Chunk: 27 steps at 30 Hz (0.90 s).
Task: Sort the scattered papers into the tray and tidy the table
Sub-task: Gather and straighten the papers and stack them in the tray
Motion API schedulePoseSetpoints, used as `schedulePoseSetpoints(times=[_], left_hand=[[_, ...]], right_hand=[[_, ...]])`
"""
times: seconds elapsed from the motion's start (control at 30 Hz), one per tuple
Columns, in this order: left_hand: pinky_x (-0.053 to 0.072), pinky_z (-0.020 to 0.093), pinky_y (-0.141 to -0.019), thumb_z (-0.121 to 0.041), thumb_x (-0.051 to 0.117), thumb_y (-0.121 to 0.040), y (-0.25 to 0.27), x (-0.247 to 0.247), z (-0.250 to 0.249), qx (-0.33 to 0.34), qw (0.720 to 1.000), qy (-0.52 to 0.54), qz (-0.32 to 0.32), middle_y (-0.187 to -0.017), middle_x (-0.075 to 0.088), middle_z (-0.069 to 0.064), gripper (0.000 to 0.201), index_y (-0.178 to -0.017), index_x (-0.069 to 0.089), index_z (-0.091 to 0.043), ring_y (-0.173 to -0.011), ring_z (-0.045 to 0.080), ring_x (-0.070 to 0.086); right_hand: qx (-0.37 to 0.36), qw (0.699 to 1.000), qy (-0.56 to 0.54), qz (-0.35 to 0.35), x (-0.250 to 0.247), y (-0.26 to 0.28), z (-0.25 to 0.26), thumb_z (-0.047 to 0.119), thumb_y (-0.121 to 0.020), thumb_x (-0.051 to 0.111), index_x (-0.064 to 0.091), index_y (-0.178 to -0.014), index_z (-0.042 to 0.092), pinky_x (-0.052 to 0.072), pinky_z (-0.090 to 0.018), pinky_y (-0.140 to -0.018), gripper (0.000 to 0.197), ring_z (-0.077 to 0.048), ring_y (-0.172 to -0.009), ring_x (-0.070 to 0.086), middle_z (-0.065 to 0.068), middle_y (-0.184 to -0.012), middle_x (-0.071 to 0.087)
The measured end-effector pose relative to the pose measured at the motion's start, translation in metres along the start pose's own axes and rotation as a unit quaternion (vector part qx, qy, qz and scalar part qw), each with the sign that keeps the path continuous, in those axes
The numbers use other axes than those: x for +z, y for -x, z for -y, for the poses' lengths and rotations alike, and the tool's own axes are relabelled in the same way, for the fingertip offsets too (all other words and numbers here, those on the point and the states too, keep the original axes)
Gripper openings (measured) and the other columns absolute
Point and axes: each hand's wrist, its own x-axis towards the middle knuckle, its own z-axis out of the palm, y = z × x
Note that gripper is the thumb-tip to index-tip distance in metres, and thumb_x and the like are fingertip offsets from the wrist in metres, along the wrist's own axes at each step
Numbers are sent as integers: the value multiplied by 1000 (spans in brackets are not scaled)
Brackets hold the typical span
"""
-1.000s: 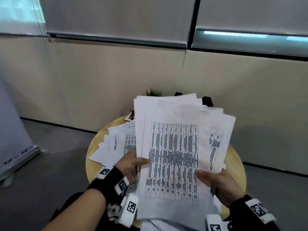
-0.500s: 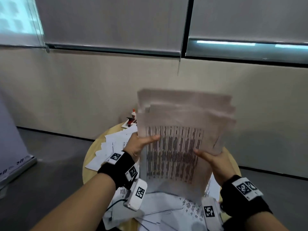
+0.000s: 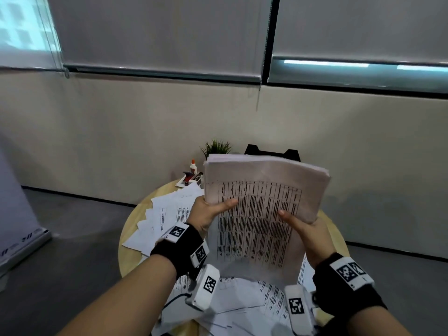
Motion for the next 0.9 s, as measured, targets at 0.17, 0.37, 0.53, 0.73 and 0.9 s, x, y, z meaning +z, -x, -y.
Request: schedulePoseSetpoints(times=[0.17,0.37,0.53,0.73,0.9], left_hand=[[39,49,-106,-37,91,-42,12,-1,25,-63,998,-19,-4,-106,69,17,87,-112,59,3,-104,25,64],[40,43,-105,-37,89,-41,10,10,18,-27,999,7,-36,-104,71,10,82,-110,62,-1,-107,23,63],[43,44,-103,-30,90,-47,15,8,34,-55,998,-8,-32,-99,73,9,66,-102,65,-3,-102,23,66],[49,44,-96,-51,91,-35,33,4,86,-142,986,-46,-68,-108,64,23,99,-110,55,3,-102,33,63],[30,43,-110,-32,83,-66,18,10,72,-156,980,-95,-81,-135,45,16,102,-141,23,2,-126,30,42]], right_hand=[[43,999,32,-3,-8,12,-24,21,-55,88,71,-99,18,49,-33,-88,47,-18,-99,69,1,-99,75],[18,998,7,-52,-1,10,-13,-2,-70,75,71,-100,8,51,-41,-90,32,-25,-98,69,-6,-99,75],[43,996,40,-73,-10,11,-29,1,-69,77,71,-103,5,52,-41,-89,35,-24,-95,70,-6,-99,75],[148,979,91,-107,-20,27,-82,1,-75,75,71,-91,8,55,-41,-79,19,-27,-83,71,-4,-86,76],[141,977,116,-109,-15,15,-75,0,-83,66,66,-87,2,52,-35,-69,4,-28,-78,66,-11,-84,71]])
